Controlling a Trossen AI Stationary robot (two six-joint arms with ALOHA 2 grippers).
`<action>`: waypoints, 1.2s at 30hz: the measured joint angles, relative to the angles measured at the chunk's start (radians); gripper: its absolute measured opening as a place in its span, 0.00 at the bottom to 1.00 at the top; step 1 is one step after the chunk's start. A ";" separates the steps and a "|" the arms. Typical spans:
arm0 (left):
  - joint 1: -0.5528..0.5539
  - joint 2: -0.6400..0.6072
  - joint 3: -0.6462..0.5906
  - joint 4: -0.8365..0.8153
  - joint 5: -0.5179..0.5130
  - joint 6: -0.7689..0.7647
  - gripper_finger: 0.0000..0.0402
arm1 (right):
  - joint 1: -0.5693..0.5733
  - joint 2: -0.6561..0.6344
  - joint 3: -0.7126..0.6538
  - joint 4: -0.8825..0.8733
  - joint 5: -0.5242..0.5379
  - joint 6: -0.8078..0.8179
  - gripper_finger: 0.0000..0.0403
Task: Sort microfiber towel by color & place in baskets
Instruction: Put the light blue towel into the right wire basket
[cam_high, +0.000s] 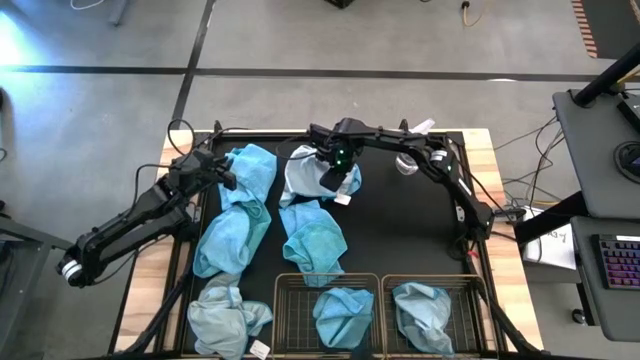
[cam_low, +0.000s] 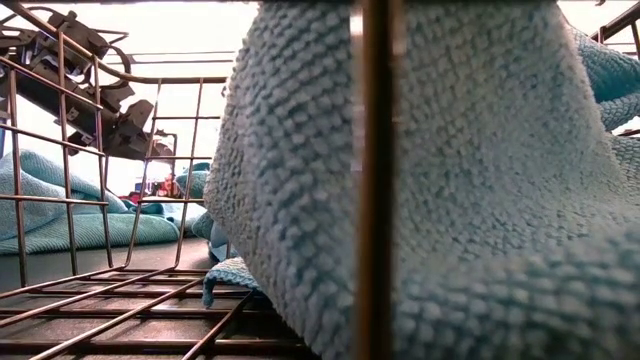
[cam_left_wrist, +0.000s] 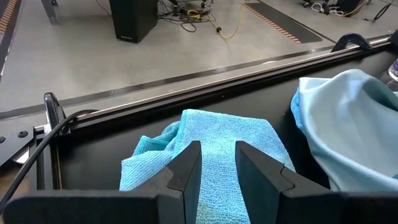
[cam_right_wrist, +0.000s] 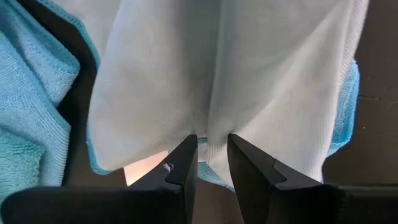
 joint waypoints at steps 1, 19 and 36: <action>0.000 0.000 0.000 0.000 0.000 0.000 0.21 | 0.001 0.000 0.000 0.000 0.000 0.000 0.20; 0.000 0.000 0.000 0.000 0.000 0.000 0.21 | 0.001 0.007 0.000 -0.005 0.098 0.018 0.20; 0.000 0.000 0.000 0.000 0.000 -0.001 0.21 | 0.001 0.008 0.000 -0.013 0.092 0.008 0.02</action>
